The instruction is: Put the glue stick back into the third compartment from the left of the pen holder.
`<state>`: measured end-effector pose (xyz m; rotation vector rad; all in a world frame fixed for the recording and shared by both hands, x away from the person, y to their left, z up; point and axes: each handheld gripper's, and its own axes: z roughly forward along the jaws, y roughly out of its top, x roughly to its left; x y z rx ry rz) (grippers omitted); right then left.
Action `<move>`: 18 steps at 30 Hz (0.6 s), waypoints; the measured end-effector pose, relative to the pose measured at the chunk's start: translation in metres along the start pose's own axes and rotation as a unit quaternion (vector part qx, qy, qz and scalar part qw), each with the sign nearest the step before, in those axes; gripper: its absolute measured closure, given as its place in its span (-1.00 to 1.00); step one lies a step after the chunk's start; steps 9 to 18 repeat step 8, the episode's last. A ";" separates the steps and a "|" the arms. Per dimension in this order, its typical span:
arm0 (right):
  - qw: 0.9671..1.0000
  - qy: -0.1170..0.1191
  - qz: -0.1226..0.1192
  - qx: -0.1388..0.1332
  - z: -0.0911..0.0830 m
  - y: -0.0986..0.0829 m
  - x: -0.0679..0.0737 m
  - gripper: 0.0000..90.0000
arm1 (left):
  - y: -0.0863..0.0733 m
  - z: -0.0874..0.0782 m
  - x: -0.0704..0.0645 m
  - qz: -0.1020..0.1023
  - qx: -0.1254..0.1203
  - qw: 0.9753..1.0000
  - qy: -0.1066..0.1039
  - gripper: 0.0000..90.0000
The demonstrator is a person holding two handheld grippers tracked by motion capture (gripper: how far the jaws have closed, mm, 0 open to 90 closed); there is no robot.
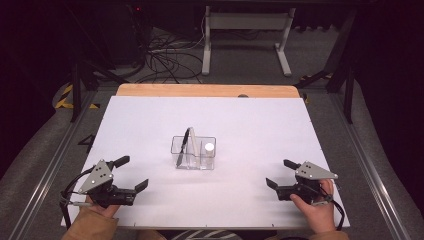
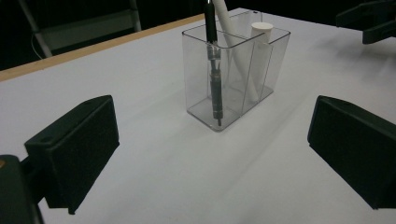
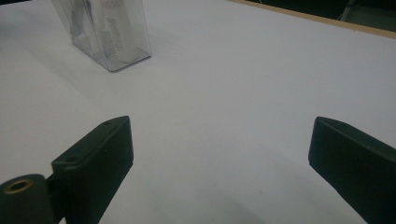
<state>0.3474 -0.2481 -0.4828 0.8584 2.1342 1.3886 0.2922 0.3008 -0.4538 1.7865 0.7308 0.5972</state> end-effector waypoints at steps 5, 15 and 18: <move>1.000 -0.002 0.008 -0.007 -0.002 0.003 -0.001 -0.84 | -0.001 -0.001 0.003 -0.018 -0.003 1.000 -0.001 -0.94; 1.000 0.001 0.011 -0.009 -0.003 0.004 -0.001 -0.79 | -0.002 -0.001 0.005 -0.025 -0.001 1.000 0.000 -0.94; 1.000 0.001 0.011 -0.009 -0.003 0.004 -0.001 -0.79 | -0.002 -0.001 0.005 -0.025 -0.001 1.000 0.000 -0.94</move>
